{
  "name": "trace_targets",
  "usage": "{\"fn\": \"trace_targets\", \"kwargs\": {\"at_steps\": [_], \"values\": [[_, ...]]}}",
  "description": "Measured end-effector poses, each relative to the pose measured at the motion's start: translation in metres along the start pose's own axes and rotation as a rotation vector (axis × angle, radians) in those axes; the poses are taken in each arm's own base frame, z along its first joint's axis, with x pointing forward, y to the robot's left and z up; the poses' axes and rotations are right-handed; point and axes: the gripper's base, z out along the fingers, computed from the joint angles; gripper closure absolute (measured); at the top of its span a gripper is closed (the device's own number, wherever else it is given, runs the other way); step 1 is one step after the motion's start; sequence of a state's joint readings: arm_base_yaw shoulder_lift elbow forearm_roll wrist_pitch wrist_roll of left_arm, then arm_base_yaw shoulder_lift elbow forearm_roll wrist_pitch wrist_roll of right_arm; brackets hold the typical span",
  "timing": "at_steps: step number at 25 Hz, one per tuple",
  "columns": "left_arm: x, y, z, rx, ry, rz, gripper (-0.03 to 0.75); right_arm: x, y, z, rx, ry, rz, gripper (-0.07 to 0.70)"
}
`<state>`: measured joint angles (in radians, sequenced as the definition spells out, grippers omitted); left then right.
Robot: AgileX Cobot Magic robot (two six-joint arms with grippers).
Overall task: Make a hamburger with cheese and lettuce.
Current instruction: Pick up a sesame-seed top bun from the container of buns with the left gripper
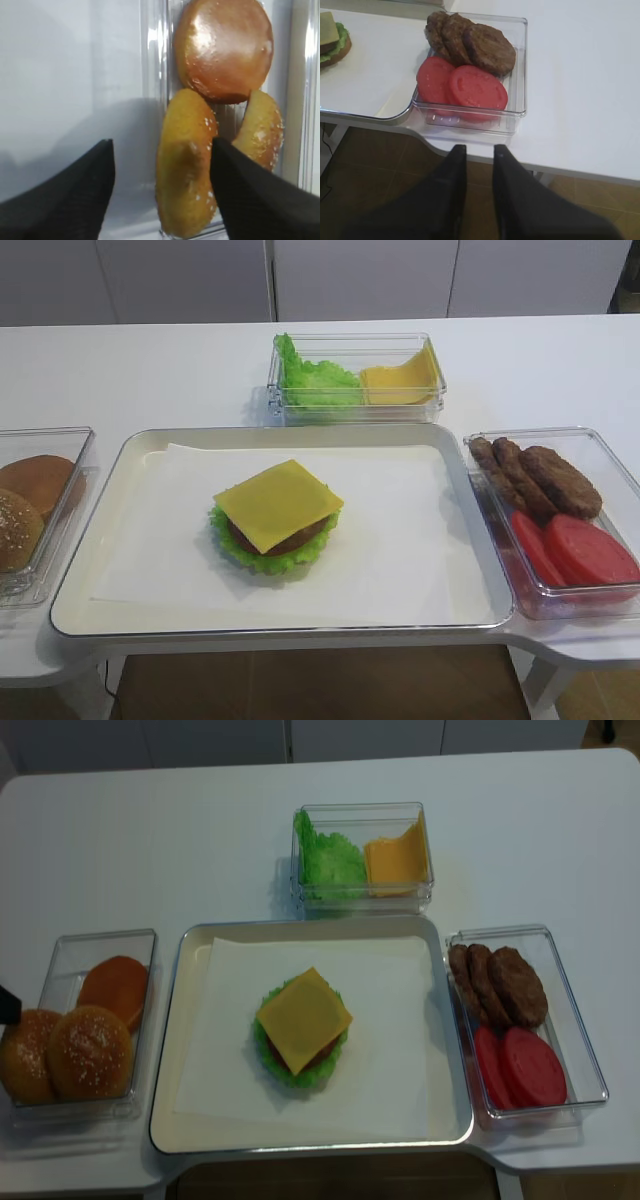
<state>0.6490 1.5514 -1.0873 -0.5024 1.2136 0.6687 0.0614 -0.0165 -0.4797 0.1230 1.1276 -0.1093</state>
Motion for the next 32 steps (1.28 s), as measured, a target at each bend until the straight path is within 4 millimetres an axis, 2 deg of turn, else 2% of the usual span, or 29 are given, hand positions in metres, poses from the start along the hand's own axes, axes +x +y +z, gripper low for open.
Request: {"fn": "trace_targets", "kwargs": {"at_steps": [5,32], "values": [[-0.002,0.004,0.007,0.022,0.013,0.001,0.267,0.0,0.0,0.0,0.0,0.0,0.0,0.489],[0.003,0.002,0.015,0.066,0.016,0.004,0.278,0.0,0.0,0.0,0.0,0.0,0.008,0.489]]}}
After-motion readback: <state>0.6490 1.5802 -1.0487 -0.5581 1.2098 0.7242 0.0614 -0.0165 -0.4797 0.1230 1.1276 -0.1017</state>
